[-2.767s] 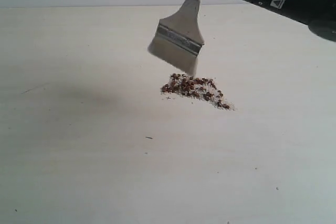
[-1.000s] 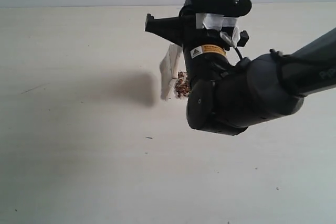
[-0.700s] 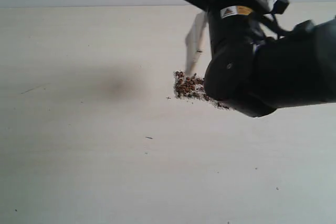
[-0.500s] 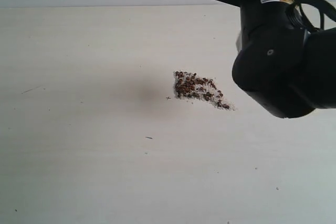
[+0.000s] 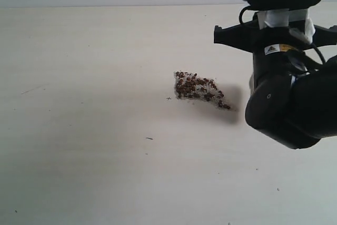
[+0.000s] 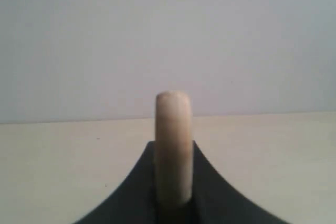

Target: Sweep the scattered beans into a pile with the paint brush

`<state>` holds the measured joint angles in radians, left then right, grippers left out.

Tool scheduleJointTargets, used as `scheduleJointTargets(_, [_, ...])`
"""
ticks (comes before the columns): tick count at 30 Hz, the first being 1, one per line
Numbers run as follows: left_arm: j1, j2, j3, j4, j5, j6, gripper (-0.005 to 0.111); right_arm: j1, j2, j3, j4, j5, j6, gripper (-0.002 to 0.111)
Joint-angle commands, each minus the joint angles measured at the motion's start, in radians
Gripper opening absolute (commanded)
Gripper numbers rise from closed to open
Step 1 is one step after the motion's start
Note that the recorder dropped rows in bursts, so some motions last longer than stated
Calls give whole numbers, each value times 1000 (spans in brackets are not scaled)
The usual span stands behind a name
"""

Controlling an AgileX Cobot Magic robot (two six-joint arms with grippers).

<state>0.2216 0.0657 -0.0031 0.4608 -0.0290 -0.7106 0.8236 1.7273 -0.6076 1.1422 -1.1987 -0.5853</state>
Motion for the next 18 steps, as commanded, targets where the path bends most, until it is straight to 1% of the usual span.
scheduleJointTargets(1, [-1, -5, 3, 1, -5, 2, 0, -5, 59, -1, -96, 14, 141, 0])
scheduleJointTargets(7, [-1, -5, 3, 1, -5, 2, 0, -5, 138, -41, -127, 34, 163, 0])
scheduleJointTargets(12, [-1, -5, 3, 1, -5, 2, 0, -5, 183, -88, -164, 45, 240, 0])
scheduleJointTargets(18, [-1, -5, 3, 1, -5, 2, 0, -5, 216, -153, -179, 59, 240, 0])
